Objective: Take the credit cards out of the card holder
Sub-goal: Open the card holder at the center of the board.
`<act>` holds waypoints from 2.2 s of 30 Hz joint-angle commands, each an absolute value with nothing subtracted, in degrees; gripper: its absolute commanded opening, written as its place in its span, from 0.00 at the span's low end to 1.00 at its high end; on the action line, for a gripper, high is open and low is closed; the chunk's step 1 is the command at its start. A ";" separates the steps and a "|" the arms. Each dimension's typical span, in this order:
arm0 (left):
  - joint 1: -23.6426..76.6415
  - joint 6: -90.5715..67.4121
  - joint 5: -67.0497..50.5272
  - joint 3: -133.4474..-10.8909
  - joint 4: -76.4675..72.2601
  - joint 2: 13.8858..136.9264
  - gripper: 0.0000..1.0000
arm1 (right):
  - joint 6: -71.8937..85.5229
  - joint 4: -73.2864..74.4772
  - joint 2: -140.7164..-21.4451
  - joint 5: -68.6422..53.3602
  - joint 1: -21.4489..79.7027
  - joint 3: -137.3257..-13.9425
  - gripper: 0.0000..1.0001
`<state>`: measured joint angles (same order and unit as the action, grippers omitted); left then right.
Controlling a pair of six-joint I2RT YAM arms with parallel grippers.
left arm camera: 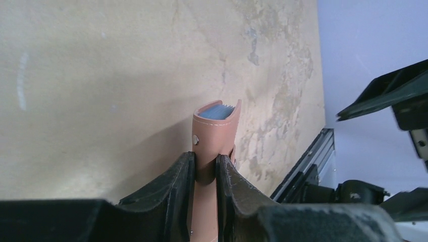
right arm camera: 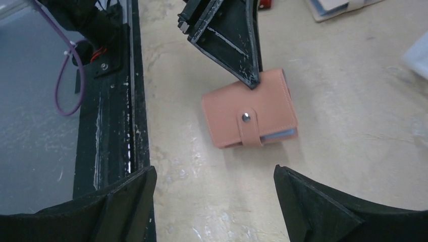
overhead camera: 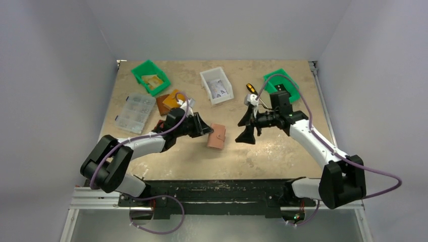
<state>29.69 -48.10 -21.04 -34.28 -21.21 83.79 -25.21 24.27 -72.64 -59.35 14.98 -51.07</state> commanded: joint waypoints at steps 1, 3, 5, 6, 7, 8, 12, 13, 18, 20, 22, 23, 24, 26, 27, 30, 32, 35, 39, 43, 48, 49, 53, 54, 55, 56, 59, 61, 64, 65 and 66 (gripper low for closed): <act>34.96 -57.46 -11.73 -32.98 -29.27 81.88 0.00 | -26.56 22.54 -74.26 -54.07 19.02 -51.38 0.96; 37.21 -60.00 -8.41 -32.64 -28.66 81.66 0.00 | -27.07 22.60 -74.57 -51.60 20.23 -51.74 0.95; 39.09 -62.11 -5.23 -32.92 -26.73 81.30 0.00 | -27.17 22.37 -74.54 -49.48 20.87 -51.79 0.94; 40.23 -63.08 -3.30 -33.28 -25.19 81.11 0.00 | -27.24 22.15 -74.52 -48.38 21.41 -51.71 0.94; 41.21 -64.04 -1.37 -33.75 -23.64 80.86 0.00 | -27.40 22.01 -74.48 -47.18 21.83 -51.64 0.93; 42.23 -64.94 0.64 -34.24 -21.84 80.62 0.00 | -27.56 21.95 -74.49 -46.12 22.19 -51.60 0.92; 46.11 -70.21 7.30 -36.42 -15.78 80.33 0.00 | -28.97 22.75 -75.60 -42.39 24.47 -52.17 0.85; 46.91 -71.50 8.50 -36.78 -14.46 80.38 0.00 | -29.41 23.09 -76.22 -41.60 25.02 -52.34 0.83; 49.79 -75.64 11.85 -37.79 -12.50 80.42 0.00 | -30.41 23.99 -78.13 -39.30 27.75 -53.15 0.78; 50.99 -76.97 13.22 -38.09 -12.51 80.42 0.00 | -30.38 23.84 -78.59 -38.57 28.59 -53.17 0.76; 52.29 -77.79 14.50 -38.31 -12.98 80.33 0.00 | -30.09 23.54 -79.10 -37.81 29.33 -53.17 0.76; 52.81 -78.14 15.11 -38.32 -13.38 80.38 0.00 | -29.94 23.43 -79.29 -37.39 29.57 -53.17 0.76; 53.27 -78.49 15.58 -38.32 -13.78 80.41 0.00 | -29.78 23.28 -79.54 -36.93 29.87 -53.25 0.76; 54.21 -79.07 16.25 -38.32 -14.86 80.50 0.00 | -29.33 23.02 -80.08 -36.11 30.14 -53.28 0.76; 54.69 -79.17 16.57 -38.36 -15.24 80.58 0.00 | -29.00 22.87 -80.32 -35.98 30.30 -53.33 0.76; 55.64 -79.38 17.64 -38.69 -15.56 80.81 0.00 | -27.86 22.08 -80.66 -35.51 30.66 -53.35 0.75; 56.10 -79.40 18.11 -38.76 -15.62 80.86 0.00 | -27.28 21.84 -81.13 -34.80 30.85 -53.33 0.75; 56.65 -79.03 18.68 -38.69 -16.19 80.86 0.00 | -27.11 22.20 -82.09 -34.42 31.39 -53.71 0.73; 56.99 -78.91 19.42 -38.54 -16.40 80.93 0.00 | -26.88 22.28 -82.95 -33.87 32.13 -54.03 0.70; 57.13 -79.14 19.45 -37.63 -17.97 80.95 0.00 | -26.65 22.29 -83.76 -32.99 32.72 -54.22 0.69; 57.30 -79.40 19.17 -37.05 -19.98 81.03 0.00 | -25.84 21.77 -84.76 -29.80 33.25 -54.39 0.65; 57.39 -79.42 19.16 -37.01 -19.99 80.99 0.00 | -25.76 21.72 -84.87 -29.38 33.27 -54.40 0.64; 57.39 -79.42 19.24 -36.67 -20.38 80.79 0.00 | -25.75 21.74 -85.22 -28.39 33.51 -54.49 0.61; 57.39 -79.48 19.31 -36.51 -20.39 80.73 0.00 | -25.75 21.91 -85.37 -28.17 33.62 -54.56 0.60; 57.39 -79.56 19.33 -36.37 -20.39 80.62 0.00 | -25.80 21.99 -85.54 -27.97 33.64 -54.70 0.58; 57.39 -79.64 19.42 -36.19 -20.45 80.57 0.00 | -25.80 22.12 -85.72 -27.70 33.68 -54.81 0.56; 57.39 -79.98 19.42 -35.72 -20.65 80.34 0.00 | -25.78 22.04 -85.95 -26.72 33.82 -54.93 0.50; 57.40 -80.04 19.42 -35.60 -20.75 80.33 0.00 | -25.76 22.01 -85.89 -26.36 33.90 -55.02 0.47; 57.39 -80.00 19.42 -35.36 -20.83 80.33 0.00 | -25.49 21.71 -85.74 -25.49 33.88 -55.09 0.39; 57.41 -79.98 19.38 -35.28 -20.83 80.33 0.00 | -25.44 21.58 -85.70 -25.22 33.92 -55.10 0.36; 57.44 -79.91 19.34 -35.11 -20.83 80.33 0.00 | -25.34 21.55 -85.57 -24.96 33.93 -55.17 0.32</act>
<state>56.80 -78.50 18.94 -35.24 -14.61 82.59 -25.87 22.96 -85.19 -27.51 33.69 -52.71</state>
